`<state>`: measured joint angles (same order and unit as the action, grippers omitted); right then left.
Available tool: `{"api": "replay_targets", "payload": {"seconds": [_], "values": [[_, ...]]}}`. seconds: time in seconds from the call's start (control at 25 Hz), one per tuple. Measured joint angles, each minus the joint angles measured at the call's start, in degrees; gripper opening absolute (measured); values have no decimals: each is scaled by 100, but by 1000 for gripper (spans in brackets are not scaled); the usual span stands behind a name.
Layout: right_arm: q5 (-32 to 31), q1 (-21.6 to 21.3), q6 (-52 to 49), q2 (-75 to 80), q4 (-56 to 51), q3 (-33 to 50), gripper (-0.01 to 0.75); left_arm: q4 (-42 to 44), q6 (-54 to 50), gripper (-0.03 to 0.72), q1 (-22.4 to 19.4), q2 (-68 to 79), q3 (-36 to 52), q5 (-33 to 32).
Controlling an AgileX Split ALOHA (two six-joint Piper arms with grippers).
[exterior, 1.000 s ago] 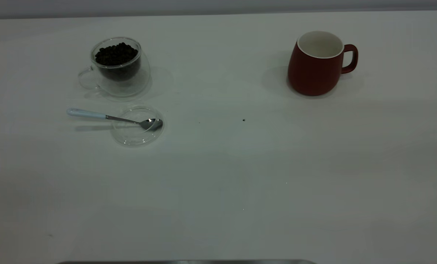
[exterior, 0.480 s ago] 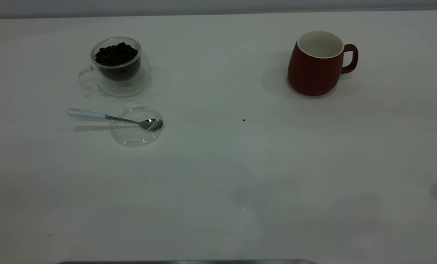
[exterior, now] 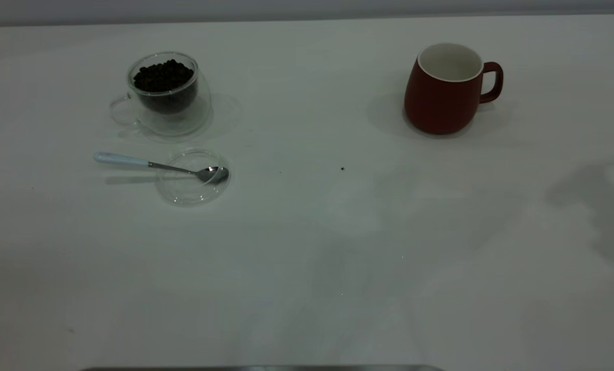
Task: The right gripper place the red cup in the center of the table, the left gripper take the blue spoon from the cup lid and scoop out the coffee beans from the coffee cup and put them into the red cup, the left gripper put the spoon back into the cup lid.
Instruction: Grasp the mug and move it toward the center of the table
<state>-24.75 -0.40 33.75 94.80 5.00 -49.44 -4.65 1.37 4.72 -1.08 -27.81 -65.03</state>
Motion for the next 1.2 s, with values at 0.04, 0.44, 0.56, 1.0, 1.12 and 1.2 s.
{"api": "replay_targets", "payload": {"seconds": [0.04,0.44,0.56,1.0,1.12,1.2], "values": [[36,92,61,305,0,-198,591,0,0,563,0,0,0,0],[99,656,513,2583,334,-2171,591,0,0,563,0,0,0,0],[88,687,540,3159,656,-2750,591,0,0,563,0,0,0,0],[194,1090,1608,4189,1736,-3795,591,0,21,563,0,0,0,0],[328,1216,1689,4217,1907,-3802,591,0,21,563,0,0,0,0],[412,1313,1720,4217,1993,-3802,591,0,21,563,0,0,0,0]]}}
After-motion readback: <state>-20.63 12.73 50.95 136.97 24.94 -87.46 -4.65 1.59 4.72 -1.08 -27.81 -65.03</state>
